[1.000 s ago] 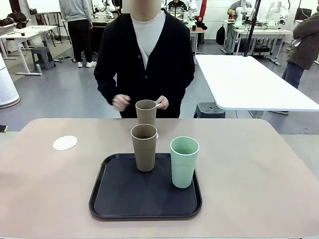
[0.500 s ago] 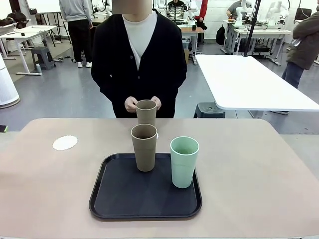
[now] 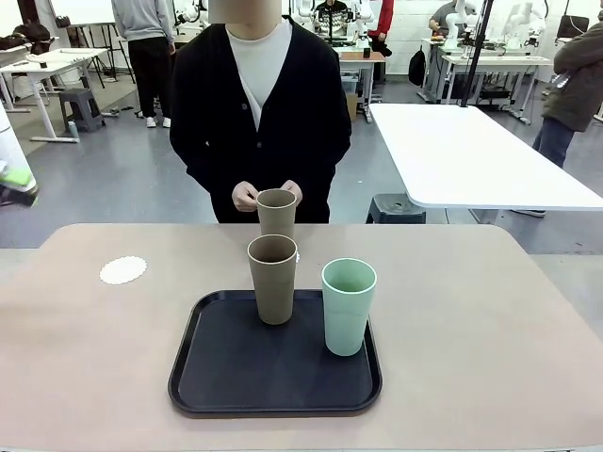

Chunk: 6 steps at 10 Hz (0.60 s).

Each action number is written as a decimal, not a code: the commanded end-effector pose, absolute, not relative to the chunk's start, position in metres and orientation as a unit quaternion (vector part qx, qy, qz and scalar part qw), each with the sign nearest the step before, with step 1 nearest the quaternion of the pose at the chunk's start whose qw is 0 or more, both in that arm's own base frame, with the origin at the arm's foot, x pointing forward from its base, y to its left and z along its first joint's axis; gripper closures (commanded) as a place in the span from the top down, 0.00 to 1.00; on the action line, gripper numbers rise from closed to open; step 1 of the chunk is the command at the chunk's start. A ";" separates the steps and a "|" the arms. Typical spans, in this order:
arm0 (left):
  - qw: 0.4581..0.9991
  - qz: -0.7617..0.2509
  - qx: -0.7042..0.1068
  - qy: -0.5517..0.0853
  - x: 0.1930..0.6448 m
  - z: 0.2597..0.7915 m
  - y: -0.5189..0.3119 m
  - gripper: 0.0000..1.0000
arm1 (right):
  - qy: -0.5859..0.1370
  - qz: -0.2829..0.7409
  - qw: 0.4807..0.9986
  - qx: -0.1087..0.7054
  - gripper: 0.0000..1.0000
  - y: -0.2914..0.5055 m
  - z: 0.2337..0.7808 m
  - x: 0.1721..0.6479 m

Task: Place coasters on the table and set cups on them.
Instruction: Take one Reusable plastic cup from the Flat Tray and place it on a coaster set by the human.

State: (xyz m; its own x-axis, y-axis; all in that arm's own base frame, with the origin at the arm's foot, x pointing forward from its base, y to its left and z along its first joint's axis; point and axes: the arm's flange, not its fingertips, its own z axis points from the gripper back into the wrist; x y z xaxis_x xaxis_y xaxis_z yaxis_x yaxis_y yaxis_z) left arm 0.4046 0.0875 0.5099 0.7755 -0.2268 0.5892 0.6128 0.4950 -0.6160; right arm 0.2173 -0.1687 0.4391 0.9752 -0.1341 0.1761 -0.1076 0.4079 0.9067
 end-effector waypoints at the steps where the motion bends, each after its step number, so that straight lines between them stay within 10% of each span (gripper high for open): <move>1: 0.847 -0.404 -0.260 -0.228 0.417 0.520 0.020 1.00 | -0.121 -0.003 0.824 0.553 1.00 -0.169 0.440 0.219; 6: 0.734 -0.650 -0.084 -0.176 0.401 0.498 -0.126 1.00 | -0.121 -0.003 0.824 0.553 1.00 -0.169 0.440 0.219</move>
